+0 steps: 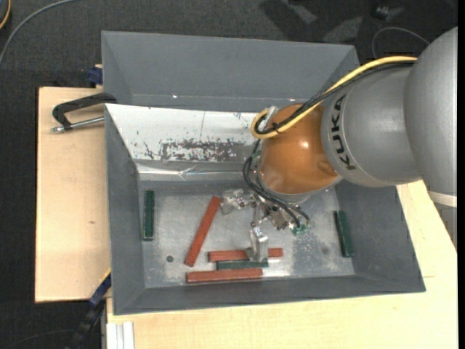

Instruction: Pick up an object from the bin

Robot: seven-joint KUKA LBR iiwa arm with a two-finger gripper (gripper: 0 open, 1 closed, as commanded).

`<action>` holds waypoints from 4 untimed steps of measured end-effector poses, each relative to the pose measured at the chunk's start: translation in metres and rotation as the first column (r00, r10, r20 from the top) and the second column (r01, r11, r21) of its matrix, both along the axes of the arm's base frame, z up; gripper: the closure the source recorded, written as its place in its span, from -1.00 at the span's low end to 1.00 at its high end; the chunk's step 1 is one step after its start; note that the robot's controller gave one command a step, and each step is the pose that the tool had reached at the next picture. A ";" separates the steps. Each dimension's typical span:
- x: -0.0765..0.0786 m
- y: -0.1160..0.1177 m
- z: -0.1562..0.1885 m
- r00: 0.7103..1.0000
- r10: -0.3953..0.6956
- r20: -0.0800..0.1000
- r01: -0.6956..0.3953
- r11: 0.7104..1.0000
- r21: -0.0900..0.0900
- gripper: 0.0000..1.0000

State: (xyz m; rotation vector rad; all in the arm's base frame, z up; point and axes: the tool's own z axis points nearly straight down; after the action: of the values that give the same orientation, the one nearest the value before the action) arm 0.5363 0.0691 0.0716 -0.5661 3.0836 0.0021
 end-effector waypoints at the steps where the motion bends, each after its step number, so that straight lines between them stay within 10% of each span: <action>1: -0.007 -0.092 -0.001 0.996 0.093 -0.005 -0.093 0.996 -0.005 -1.00; 2: -0.045 -0.096 -0.001 0.977 0.215 -0.007 -0.215 0.977 -0.002 -1.00; 3: -0.034 -0.081 0.051 0.995 0.096 0.004 -0.096 0.995 -0.001 -1.00; 4: -0.032 -0.034 0.000 0.998 -0.060 -0.008 0.060 0.998 0.000 -1.00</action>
Offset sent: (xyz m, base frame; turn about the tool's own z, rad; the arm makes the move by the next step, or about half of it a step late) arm -0.0079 -0.0884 -0.0016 -0.1001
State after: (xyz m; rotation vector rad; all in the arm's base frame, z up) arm 0.5039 0.0352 0.0712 -0.4749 3.1073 0.0043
